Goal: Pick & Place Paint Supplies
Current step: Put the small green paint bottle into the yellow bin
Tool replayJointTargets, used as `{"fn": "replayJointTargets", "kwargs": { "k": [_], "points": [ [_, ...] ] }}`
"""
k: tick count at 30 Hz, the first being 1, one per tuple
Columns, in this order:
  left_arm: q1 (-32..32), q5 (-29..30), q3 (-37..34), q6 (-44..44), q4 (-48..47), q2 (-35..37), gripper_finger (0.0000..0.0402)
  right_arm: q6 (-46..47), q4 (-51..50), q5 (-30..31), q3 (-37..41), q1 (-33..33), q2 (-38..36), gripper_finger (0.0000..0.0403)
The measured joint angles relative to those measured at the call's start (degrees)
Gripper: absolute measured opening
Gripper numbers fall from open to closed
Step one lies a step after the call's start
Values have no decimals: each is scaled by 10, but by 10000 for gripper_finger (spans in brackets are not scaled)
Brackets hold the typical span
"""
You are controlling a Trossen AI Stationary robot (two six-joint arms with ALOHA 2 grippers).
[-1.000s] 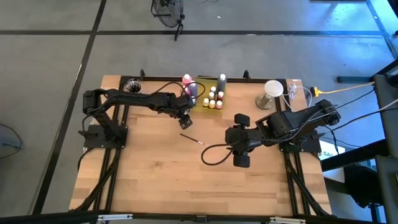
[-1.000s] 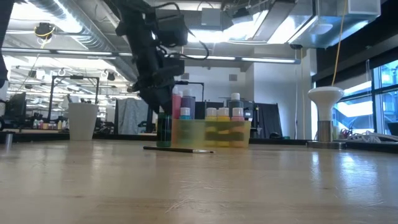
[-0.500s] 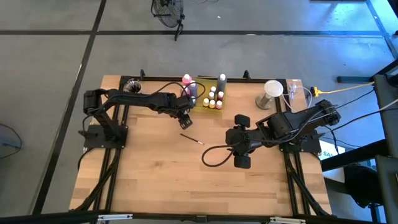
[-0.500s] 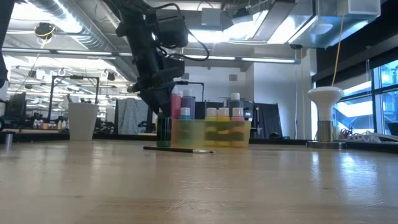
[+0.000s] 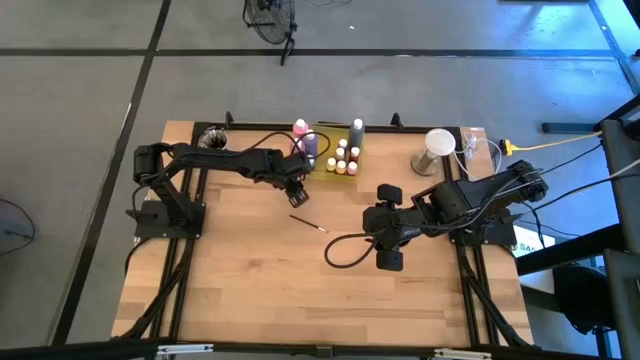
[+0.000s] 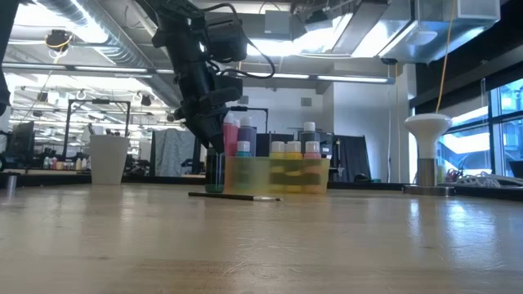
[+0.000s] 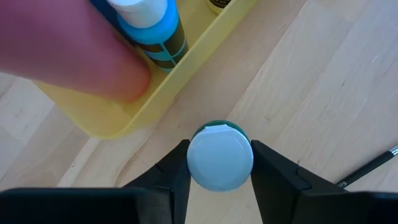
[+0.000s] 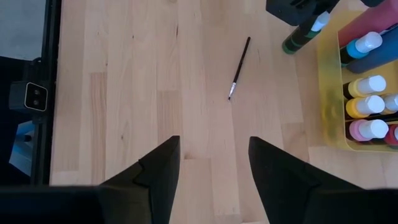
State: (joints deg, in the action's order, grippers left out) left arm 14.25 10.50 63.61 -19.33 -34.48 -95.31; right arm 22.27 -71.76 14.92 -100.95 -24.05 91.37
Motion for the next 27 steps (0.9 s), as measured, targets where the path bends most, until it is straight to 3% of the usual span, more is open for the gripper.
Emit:
{"fn": "replayJointTargets", "kwargs": {
  "k": [5, 11, 22, 27],
  "points": [
    [-12, 3, 18, 0, -35, 3, 130, 0, 0, -1, 0, 0, 0, 192],
    [-34, 61, 85, 10, -87, 37, 130, -2, 0, 2, 0, 0, 0, 192],
    [26, 124, 89, 20, -107, 44, 130, 0, 0, 14, 0, 0, 0, 192],
    [40, 126, 89, 30, -98, 44, 130, 0, 0, 14, 0, 0, 0, 192]
  ]
}}
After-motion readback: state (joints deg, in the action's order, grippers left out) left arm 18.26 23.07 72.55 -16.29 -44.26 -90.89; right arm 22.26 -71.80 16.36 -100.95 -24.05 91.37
